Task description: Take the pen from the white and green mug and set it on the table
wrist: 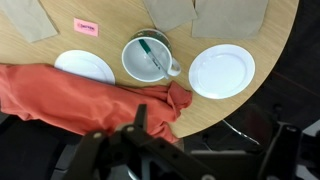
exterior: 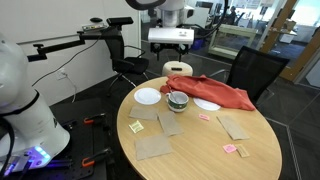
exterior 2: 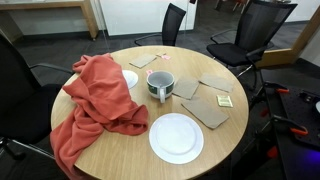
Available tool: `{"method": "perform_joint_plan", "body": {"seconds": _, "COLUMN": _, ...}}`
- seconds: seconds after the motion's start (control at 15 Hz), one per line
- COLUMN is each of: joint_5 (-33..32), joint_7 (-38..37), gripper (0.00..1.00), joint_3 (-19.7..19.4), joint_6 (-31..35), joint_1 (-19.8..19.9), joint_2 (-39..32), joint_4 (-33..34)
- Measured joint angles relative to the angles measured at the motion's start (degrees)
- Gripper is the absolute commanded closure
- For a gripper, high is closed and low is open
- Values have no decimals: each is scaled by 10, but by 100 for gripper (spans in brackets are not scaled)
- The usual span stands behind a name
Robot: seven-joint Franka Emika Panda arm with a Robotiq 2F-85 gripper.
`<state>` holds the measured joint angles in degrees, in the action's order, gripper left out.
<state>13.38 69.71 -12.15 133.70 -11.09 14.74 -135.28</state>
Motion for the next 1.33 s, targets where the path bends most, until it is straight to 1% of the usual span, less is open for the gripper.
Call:
{"method": "perform_joint_plan", "body": {"seconds": 0.4, "joint_5": 3, "joint_7": 10, "gripper": 0, "joint_3": 3, "joint_6": 0, "joint_1": 2, "joint_2": -5, "joint_4": 5}}
{"method": "perform_joint_plan", "body": {"seconds": 0.53, "joint_5": 20, "joint_7": 40, "gripper": 0, "joint_3": 7, "joint_6": 22, "joint_1": 5, "joint_2": -11, "joint_4": 4}}
{"method": "perform_joint_plan", "body": {"seconds": 0.67, "joint_5": 48, "joint_7": 105, "gripper": 0, "joint_3": 8, "joint_6": 58, "joint_1": 5, "joint_2": -29, "joint_4": 4}}
{"method": "perform_joint_plan", "body": {"seconds": 0.8, "joint_5": 87, "joint_7": 197, "gripper": 0, "joint_3": 5, "joint_6": 86, "joint_1": 0, "joint_2": -54, "joint_4": 8}}
{"method": "perform_joint_plan", "body": {"seconds": 0.93, "joint_5": 130, "joint_7": 288, "gripper": 0, "joint_3": -1, "joint_6": 91, "joint_1": -13, "joint_2": -81, "joint_4": 19}}
{"method": "perform_joint_plan", "body": {"seconds": 1.07, "joint_5": 178, "joint_7": 378, "gripper": 0, "joint_3": -4, "joint_6": 85, "joint_1": -24, "joint_2": -110, "joint_4": 37}}
{"method": "perform_joint_plan", "body": {"seconds": 1.13, "joint_5": 200, "joint_7": 423, "gripper": 0, "joint_3": 3, "joint_6": 74, "joint_1": -19, "joint_2": -126, "joint_4": 47}}
{"method": "perform_joint_plan", "body": {"seconds": 1.2, "joint_5": 212, "joint_7": 461, "gripper": 0, "joint_3": 15, "joint_6": 58, "joint_1": -8, "joint_2": -141, "joint_4": 59}}
{"method": "perform_joint_plan", "body": {"seconds": 1.33, "joint_5": 213, "joint_7": 517, "gripper": 0, "joint_3": 39, "joint_6": 15, "joint_1": 20, "joint_2": -173, "joint_4": 87}}
